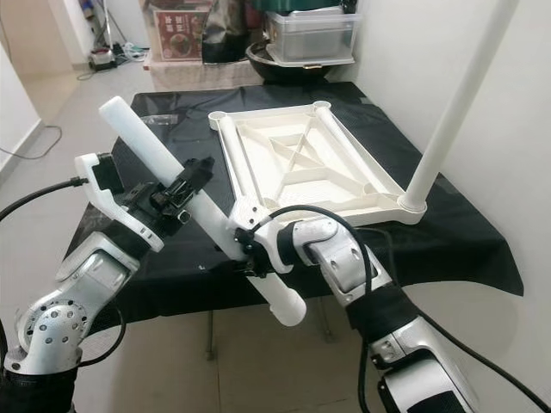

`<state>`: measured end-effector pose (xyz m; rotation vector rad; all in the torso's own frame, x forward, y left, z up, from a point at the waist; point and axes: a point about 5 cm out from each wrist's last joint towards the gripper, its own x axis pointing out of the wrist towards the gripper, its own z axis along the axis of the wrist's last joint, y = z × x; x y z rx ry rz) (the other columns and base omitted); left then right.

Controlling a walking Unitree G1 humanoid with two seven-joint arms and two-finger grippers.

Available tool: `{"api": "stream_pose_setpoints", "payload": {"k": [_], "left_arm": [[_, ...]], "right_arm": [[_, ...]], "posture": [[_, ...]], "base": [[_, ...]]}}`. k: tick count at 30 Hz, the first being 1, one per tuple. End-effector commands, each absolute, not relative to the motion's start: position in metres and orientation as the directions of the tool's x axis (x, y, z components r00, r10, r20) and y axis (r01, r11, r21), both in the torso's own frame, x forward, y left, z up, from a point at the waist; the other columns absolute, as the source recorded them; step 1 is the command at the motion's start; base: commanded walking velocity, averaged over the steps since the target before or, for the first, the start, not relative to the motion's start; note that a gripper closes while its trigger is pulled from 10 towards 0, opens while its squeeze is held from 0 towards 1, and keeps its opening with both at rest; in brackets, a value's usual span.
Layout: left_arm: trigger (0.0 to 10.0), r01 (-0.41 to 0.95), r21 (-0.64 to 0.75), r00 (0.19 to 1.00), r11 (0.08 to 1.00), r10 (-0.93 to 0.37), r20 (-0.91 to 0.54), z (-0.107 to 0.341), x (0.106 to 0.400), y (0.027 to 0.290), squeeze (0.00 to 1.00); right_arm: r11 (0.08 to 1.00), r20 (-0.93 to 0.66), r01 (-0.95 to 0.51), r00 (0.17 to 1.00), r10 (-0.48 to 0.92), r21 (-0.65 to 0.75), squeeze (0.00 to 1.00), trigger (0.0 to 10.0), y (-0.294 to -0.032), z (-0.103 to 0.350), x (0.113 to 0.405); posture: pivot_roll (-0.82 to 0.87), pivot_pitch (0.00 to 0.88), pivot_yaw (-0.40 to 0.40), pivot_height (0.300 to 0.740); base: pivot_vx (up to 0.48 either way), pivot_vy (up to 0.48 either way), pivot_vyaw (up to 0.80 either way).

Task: Building children table

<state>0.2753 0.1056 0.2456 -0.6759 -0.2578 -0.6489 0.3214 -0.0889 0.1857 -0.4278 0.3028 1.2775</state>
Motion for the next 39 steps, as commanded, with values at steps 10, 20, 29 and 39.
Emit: {"api": "stream_pose_setpoints", "payload": {"k": [10, 20, 29, 39], "left_arm": [[10.0, 0.642, -0.454, 0.754, 0.618, -0.401, 0.52, 0.257, 0.267, 0.126, 1.0], [10.0, 0.77, -0.341, 0.616, 0.539, -0.49, 0.617, 0.271, 0.224, 0.155, 1.0], [10.0, 0.128, -0.465, 0.974, 0.876, -0.023, 0.224, 0.22, 0.263, 0.222, 0.0], [10.0, 0.065, -0.256, 0.998, 0.965, -0.063, 0.014, 0.2, 0.262, 0.21, 0.0]], "right_arm": [[0.345, -0.379, -0.934, 0.352, 0.856, -0.089, 0.0, 0.0, -0.098, 0.184, 0.322], [0.578, -0.321, -0.813, 0.567, 0.759, -0.069, 0.0, 0.0, -0.135, 0.183, 0.337], [0.848, 0.05, -0.489, 0.87, 0.49, 0.203, 0.0, 0.0, -0.177, 0.246, 0.374], [0.732, 0.18, -0.516, 0.852, 0.491, 0.445, 0.0, 0.0, -0.164, 0.265, 0.372]], "posture": [[-0.04, 0.0, -0.014, 0.74], [-0.03, 0.0, -0.013, 0.74], [-0.03, 0.0, -0.008, 0.74], [-0.02, 0.0, -0.004, 0.74]], "base": [[0.0, 0.0, 0.0], [0.0, 0.0, 0.0], [0.0, 0.0, 0.0], [0.0, 0.0, 0.0]]}}
